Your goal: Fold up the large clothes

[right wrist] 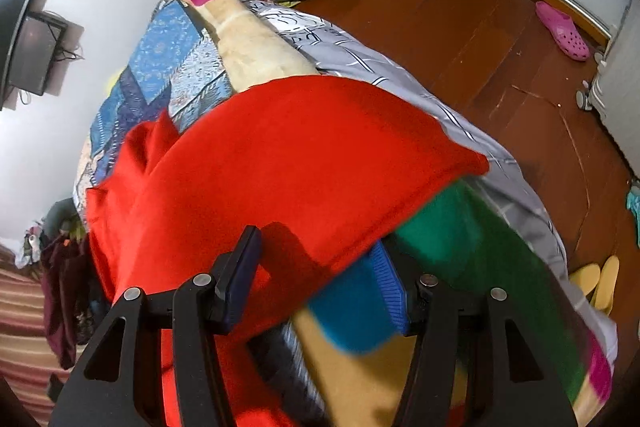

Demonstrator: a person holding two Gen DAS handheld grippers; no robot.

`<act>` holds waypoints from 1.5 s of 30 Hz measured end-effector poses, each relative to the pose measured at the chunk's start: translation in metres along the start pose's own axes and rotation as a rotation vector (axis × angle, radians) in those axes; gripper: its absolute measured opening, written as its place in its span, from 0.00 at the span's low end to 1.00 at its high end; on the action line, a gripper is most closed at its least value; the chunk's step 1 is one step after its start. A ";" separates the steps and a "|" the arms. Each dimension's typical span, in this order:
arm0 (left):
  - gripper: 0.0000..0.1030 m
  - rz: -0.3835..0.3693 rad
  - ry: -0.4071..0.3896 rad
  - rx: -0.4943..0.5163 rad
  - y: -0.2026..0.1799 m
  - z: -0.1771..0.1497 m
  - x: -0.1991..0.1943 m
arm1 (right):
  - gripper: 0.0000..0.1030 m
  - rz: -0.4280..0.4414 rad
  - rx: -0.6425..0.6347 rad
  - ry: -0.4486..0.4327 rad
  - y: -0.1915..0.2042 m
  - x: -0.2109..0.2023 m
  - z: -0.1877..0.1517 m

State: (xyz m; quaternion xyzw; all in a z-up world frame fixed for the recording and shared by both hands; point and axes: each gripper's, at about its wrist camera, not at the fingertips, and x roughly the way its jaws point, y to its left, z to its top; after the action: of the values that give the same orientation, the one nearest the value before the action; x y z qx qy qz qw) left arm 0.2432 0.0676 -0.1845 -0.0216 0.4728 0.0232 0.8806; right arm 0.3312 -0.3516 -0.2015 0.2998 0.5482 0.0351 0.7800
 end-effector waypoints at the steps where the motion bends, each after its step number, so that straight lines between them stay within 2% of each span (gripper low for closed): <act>1: 0.84 0.005 -0.002 0.003 0.000 0.000 -0.001 | 0.25 -0.025 -0.020 -0.010 0.000 -0.002 0.002; 2: 0.84 0.007 -0.003 0.004 0.001 0.000 -0.001 | 0.12 -0.048 -0.043 -0.020 0.004 -0.002 0.004; 5: 0.84 0.020 -0.007 0.011 0.002 -0.001 -0.001 | 0.06 -0.066 -0.090 -0.065 0.010 -0.014 0.005; 8: 0.84 0.021 -0.012 0.004 0.005 -0.001 -0.003 | 0.06 -0.068 -0.168 -0.148 0.028 -0.033 0.002; 12: 0.84 0.024 -0.027 -0.002 0.008 0.000 -0.006 | 0.05 -0.023 -0.270 -0.231 0.066 -0.068 -0.012; 16: 0.84 0.019 -0.048 -0.005 0.009 0.001 -0.012 | 0.05 0.067 -0.392 -0.279 0.116 -0.101 -0.031; 19: 0.84 0.019 -0.065 -0.007 0.012 0.001 -0.019 | 0.05 0.149 -0.491 -0.281 0.155 -0.118 -0.050; 23: 0.84 0.021 -0.083 -0.022 0.020 0.000 -0.027 | 0.05 0.240 -0.608 -0.210 0.206 -0.115 -0.078; 26: 0.84 0.018 -0.094 -0.039 0.028 -0.004 -0.033 | 0.05 0.273 -0.676 -0.109 0.234 -0.092 -0.105; 30: 0.84 0.022 -0.099 -0.050 0.038 -0.010 -0.039 | 0.05 0.221 -0.760 0.033 0.251 -0.042 -0.140; 34: 0.84 0.029 -0.097 -0.060 0.048 -0.016 -0.043 | 0.05 0.129 -0.815 0.197 0.242 0.009 -0.173; 37: 0.84 0.028 -0.088 -0.068 0.052 -0.019 -0.043 | 0.08 0.069 -0.826 0.282 0.226 0.028 -0.181; 45: 0.84 0.029 -0.091 -0.029 0.037 -0.014 -0.045 | 0.12 0.090 -0.817 0.284 0.206 0.007 -0.173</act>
State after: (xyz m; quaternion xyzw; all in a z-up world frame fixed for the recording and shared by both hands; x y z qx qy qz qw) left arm 0.2048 0.1030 -0.1557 -0.0264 0.4323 0.0439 0.9003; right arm 0.2390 -0.1068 -0.1408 -0.0176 0.5776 0.3238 0.7491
